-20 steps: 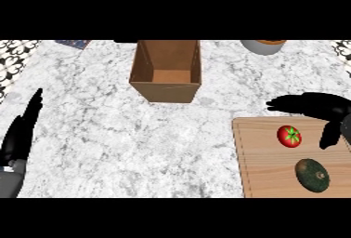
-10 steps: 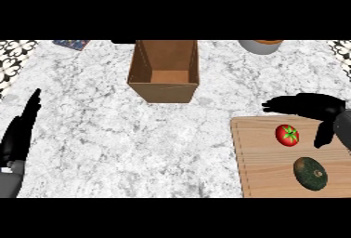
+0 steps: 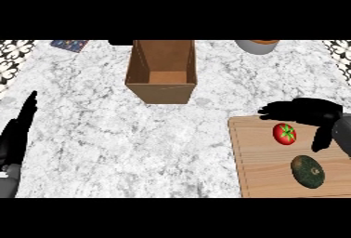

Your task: Pick the tomato from the cutting board and place it in the cardboard box

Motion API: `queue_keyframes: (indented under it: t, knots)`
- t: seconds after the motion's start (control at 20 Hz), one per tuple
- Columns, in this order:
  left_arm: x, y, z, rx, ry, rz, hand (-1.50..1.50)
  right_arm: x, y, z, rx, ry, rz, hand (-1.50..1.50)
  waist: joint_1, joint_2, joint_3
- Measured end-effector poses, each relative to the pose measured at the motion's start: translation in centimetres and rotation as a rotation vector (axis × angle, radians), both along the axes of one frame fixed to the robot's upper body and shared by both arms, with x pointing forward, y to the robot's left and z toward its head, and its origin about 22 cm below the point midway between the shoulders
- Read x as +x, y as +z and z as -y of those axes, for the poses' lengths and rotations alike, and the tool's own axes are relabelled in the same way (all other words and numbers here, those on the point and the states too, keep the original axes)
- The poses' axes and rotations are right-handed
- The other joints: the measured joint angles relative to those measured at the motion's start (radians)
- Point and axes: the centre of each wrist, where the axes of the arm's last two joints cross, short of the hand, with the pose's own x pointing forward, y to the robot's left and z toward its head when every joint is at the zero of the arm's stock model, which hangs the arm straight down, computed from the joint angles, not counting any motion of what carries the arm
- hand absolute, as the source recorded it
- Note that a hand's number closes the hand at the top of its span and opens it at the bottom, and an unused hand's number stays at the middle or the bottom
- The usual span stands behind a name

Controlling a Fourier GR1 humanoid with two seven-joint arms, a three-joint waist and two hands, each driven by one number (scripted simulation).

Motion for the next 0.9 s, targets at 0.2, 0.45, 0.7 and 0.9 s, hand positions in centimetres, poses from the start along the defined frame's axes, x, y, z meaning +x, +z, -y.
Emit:
queue_keyframes:
  t: [0.2, 0.45, 0.7, 0.9]
  knots:
    - [0.5, -0.2, -0.2, -0.002, 0.001, 0.000, 0.00, -0.3, -0.4, -0.5, -0.039, 0.017, 0.001, -1.50, -0.001, 0.002, 0.000]
    - [0.7, -0.1, 0.1, -0.001, 0.001, 0.003, 0.00, -0.8, -1.6, -1.1, -0.077, 0.010, -0.016, -1.50, 0.000, 0.002, 0.000]
    - [0.5, -0.3, 0.1, 0.000, -0.002, -0.001, 0.00, -0.3, -2.8, -2.1, -0.054, -0.013, 0.001, 1.50, 0.004, 0.002, -0.001]
    - [-0.2, -0.5, 0.1, 0.003, -0.007, 0.004, 0.00, -0.5, -3.5, -2.6, 0.016, -0.022, 0.074, 1.50, 0.004, 0.000, -0.004]
